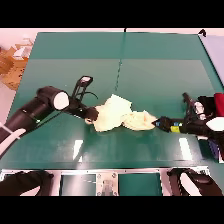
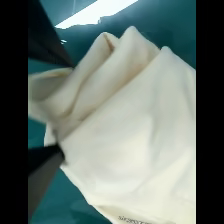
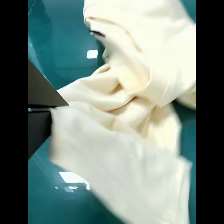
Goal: Fold the shirts.
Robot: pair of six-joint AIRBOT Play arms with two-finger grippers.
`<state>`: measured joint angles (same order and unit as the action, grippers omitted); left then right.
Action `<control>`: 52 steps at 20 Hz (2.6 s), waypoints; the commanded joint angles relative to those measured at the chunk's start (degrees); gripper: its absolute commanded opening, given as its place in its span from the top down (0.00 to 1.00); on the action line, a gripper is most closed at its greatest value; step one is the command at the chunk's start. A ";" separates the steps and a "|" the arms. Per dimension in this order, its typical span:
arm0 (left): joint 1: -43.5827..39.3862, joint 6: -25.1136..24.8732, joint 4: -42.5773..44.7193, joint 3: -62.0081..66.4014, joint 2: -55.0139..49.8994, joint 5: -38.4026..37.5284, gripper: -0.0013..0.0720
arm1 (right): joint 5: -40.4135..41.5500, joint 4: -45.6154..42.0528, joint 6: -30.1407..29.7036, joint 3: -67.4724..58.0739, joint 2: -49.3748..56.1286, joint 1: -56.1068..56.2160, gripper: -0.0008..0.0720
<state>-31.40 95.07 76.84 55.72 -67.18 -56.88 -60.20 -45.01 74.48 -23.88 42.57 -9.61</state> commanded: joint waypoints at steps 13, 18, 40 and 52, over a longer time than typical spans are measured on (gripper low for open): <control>-6.99 -0.48 -11.30 -2.54 -2.60 -7.30 0.12 | 8.81 -0.24 -1.70 4.96 4.63 1.09 0.97; -8.37 7.17 -6.21 -10.45 -3.96 13.97 0.12 | 9.46 -0.20 -1.70 4.94 4.85 1.11 0.97; 27.30 -4.24 -7.93 44.00 15.58 -15.56 0.95 | -8.85 -2.43 4.92 -65.51 2.01 -12.55 0.97; 30.32 -11.30 -19.87 15.67 15.39 -18.27 0.95 | -6.16 -3.15 2.71 -44.83 4.63 -6.16 0.97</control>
<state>-1.26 88.09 66.61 85.27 -51.77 -78.48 -69.32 -48.75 79.64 -82.17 45.93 -19.68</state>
